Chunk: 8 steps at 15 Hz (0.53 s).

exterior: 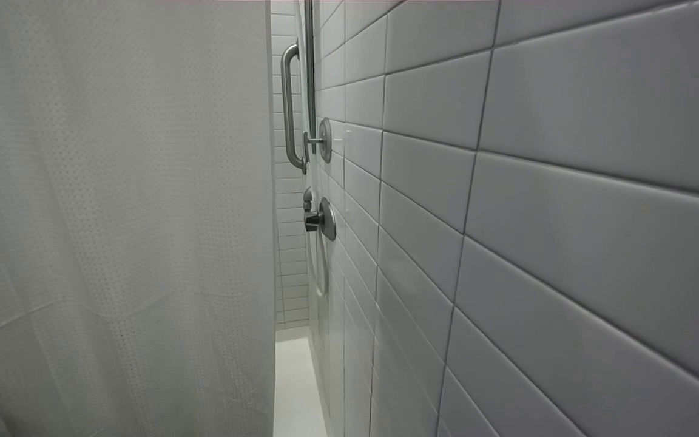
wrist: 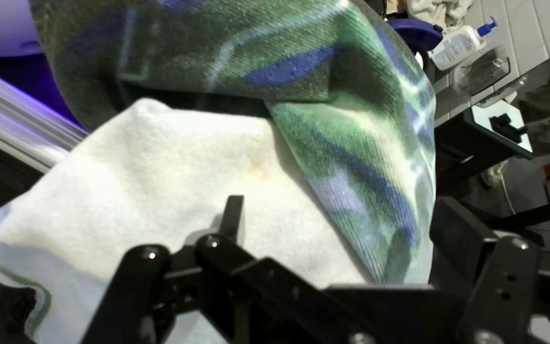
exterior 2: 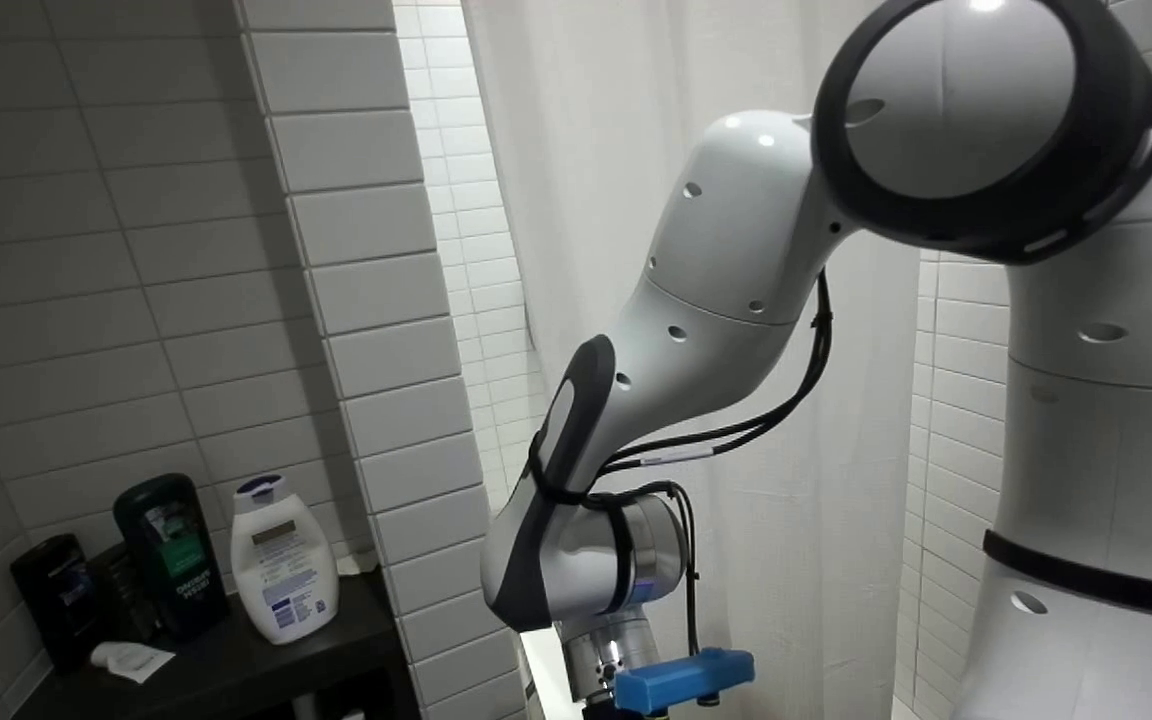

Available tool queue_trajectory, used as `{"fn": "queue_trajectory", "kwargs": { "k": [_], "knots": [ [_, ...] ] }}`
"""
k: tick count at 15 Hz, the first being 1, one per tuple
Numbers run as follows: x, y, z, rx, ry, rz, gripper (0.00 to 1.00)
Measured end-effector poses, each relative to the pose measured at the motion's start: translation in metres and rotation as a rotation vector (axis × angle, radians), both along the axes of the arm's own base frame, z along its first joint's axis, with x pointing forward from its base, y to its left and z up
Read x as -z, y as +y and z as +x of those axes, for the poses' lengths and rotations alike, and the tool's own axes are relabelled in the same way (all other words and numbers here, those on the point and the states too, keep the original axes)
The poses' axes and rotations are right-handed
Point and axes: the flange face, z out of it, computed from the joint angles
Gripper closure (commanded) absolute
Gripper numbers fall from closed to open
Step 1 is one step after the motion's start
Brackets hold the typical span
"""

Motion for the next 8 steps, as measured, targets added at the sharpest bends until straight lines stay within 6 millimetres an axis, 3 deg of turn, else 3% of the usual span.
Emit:
{"fn": "queue_trajectory", "kwargs": {
  "k": [7, 8],
  "knots": [
    [0.031, 0.029, -0.039, -0.047, 0.092, -0.169, 0.00],
    [0.036, 0.035, -0.043, -0.059, 0.101, -0.198, 0.25]
  ]
}}
